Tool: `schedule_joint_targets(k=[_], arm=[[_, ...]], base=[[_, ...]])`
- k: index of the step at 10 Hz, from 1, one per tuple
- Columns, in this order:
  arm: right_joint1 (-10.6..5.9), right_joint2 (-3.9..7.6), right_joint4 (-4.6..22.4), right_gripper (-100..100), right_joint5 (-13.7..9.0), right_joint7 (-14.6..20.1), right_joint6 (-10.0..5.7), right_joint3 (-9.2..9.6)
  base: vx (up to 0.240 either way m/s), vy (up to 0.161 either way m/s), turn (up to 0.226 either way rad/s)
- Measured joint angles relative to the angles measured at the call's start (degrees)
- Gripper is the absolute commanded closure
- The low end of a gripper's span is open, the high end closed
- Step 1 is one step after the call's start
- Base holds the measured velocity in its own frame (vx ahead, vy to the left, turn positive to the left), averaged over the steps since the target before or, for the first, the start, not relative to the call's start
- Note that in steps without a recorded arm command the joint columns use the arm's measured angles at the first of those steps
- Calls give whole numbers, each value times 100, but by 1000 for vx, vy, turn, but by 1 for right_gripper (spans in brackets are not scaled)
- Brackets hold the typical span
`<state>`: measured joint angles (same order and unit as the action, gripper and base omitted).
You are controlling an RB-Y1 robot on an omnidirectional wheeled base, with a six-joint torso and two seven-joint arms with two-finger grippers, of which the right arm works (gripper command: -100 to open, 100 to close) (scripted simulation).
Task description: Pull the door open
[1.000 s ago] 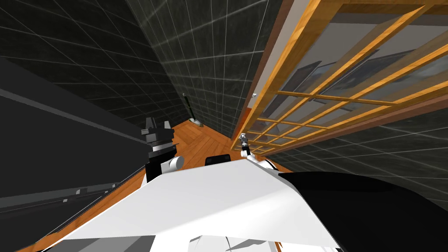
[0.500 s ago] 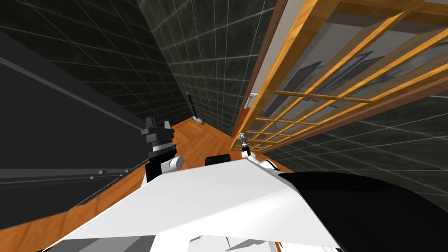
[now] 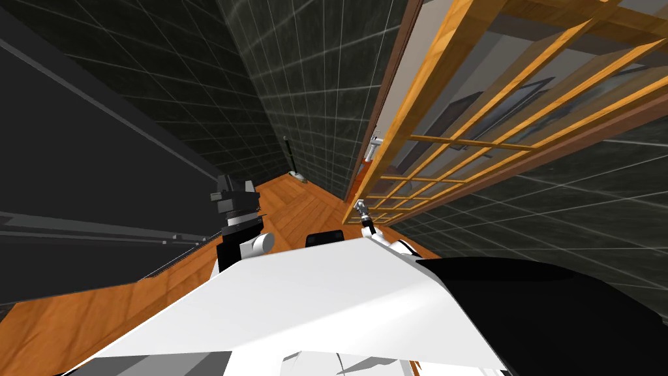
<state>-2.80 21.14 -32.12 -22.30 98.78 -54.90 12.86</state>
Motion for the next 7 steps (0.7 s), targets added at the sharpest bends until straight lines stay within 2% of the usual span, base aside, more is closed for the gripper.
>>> schedule_joint_targets(k=[2, 4, 5, 7], arm=[[109, 100, -85, 100, 54, 118, -83, 107], [287, 212, -258, 100, 115, 231, -123, 232], [283, 221, -192, 100, 142, 286, -189, 280], [281, 315, -78, 100, 193, 441, -366, 379]], base=[[-212, -49, 109], [-166, -50, 66], [-141, -27, 70], [-139, -11, 63]])
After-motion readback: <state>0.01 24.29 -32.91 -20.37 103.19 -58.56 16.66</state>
